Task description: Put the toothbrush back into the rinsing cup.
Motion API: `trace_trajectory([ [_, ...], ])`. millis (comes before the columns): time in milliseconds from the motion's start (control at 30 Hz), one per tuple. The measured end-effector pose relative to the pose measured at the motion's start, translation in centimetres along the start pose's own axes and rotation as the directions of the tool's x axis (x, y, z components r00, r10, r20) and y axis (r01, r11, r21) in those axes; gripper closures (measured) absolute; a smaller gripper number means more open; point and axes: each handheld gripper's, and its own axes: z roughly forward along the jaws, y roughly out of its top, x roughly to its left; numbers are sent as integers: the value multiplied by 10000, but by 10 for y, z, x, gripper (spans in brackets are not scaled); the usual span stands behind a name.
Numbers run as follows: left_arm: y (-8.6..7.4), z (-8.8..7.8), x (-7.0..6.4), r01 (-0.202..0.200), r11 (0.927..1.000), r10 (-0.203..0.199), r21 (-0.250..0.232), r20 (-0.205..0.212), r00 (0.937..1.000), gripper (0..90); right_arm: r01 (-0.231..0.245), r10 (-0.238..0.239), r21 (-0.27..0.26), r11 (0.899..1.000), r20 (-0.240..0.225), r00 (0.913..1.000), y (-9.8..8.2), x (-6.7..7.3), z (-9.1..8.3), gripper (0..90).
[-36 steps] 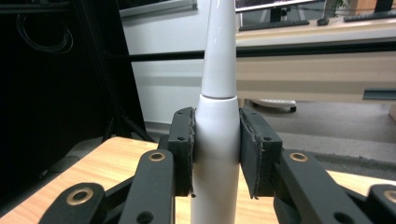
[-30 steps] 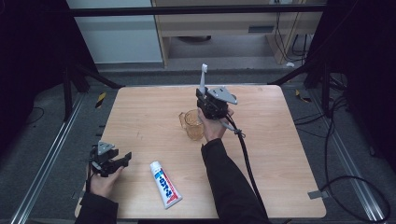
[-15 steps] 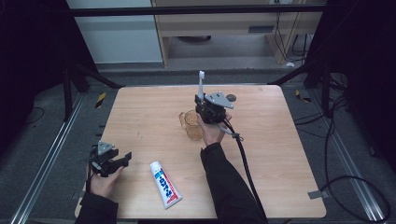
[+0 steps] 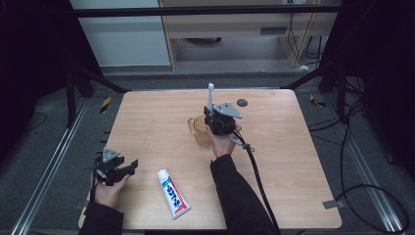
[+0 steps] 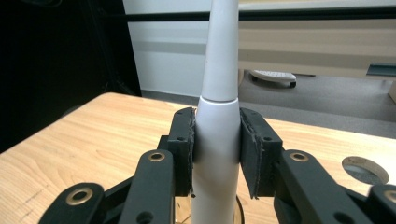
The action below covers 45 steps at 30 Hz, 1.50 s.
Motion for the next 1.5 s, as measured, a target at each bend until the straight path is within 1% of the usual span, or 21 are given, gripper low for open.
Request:
trace_trajectory([
  [167,0,0,0,-6,10000,6,6,8,10000,405,2,-2,123,9999,-4,10000,-6,0,1,677],
  [233,0,0,0,-7,10000,7,16,2,10000,405,55,-54,330,9994,-17,10000,-10,-1,2,677],
  [300,0,0,0,-11,10000,11,21,1,10000,405,38,-37,355,9994,-13,10000,-11,-1,3,676],
  [333,0,0,0,-10,10000,10,21,0,10000,405,64,-64,477,9988,-9,10000,-14,-2,3,676],
  [533,0,0,-1,-14,10000,14,24,3,10000,405,127,-124,659,9977,-42,9999,-17,-2,4,676],
  [633,0,0,-1,-11,10000,11,22,1,10000,404,263,-257,770,9967,-83,9996,-18,-1,5,676],
  [767,0,0,-1,-18,10000,18,20,10,10000,404,268,-257,861,9959,-134,9996,-19,-1,5,675],
  [1133,0,0,-1,-28,10000,28,30,18,10000,404,403,-379,920,9949,-268,9989,-19,0,3,671],
  [1500,0,0,-1,-22,10000,22,21,21,10000,403,330,-296,810,9962,-422,9987,-22,-1,-3,661],
])
